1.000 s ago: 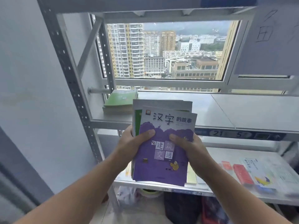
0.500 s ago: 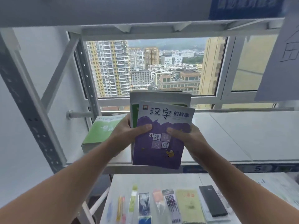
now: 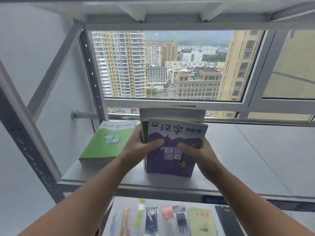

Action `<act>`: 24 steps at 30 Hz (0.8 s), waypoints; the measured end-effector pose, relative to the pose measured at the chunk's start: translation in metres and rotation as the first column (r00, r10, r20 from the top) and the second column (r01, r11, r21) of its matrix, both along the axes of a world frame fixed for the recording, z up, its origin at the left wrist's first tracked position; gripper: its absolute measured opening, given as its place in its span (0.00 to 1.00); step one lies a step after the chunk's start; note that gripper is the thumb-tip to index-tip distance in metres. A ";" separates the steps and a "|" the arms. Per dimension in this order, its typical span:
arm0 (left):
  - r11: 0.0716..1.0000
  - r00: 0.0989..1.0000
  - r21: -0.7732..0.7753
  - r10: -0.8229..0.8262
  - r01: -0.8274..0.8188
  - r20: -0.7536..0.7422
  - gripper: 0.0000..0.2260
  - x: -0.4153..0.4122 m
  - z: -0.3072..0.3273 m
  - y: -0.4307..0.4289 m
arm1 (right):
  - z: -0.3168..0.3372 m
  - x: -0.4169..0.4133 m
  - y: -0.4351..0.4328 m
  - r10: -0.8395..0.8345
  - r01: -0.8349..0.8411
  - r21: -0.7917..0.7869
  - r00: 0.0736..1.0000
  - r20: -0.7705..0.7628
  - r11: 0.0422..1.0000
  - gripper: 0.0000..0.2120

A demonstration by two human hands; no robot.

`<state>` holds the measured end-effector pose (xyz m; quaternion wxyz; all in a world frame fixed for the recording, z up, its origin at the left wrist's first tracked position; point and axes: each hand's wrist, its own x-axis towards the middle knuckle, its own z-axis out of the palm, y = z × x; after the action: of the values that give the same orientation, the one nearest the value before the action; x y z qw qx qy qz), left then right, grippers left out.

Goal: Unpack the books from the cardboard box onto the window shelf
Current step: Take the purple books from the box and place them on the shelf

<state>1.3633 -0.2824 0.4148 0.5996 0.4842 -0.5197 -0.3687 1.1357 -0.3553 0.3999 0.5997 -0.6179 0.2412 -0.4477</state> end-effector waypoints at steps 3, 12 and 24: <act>0.995 0.992 0.023 0.098 -0.096 -0.080 0.34 -0.011 -0.026 -0.005 | -0.024 0.002 -0.003 -0.008 0.009 0.010 0.999 -0.053 1.000 0.36; 0.935 0.929 0.009 0.351 -0.355 0.119 0.31 -0.020 -0.051 -0.016 | -0.039 0.007 -0.004 -0.086 0.093 0.053 0.988 -0.132 0.994 0.38; 0.705 0.957 0.657 0.274 -0.267 0.095 0.20 0.001 0.017 -0.042 | 0.022 0.040 -0.034 0.157 0.121 0.586 0.903 -0.401 0.801 0.16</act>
<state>1.3648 -0.3240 0.4320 0.4381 0.7344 -0.2750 -0.4394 1.1753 -0.3888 0.4218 0.6994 -0.4826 0.4898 -0.1951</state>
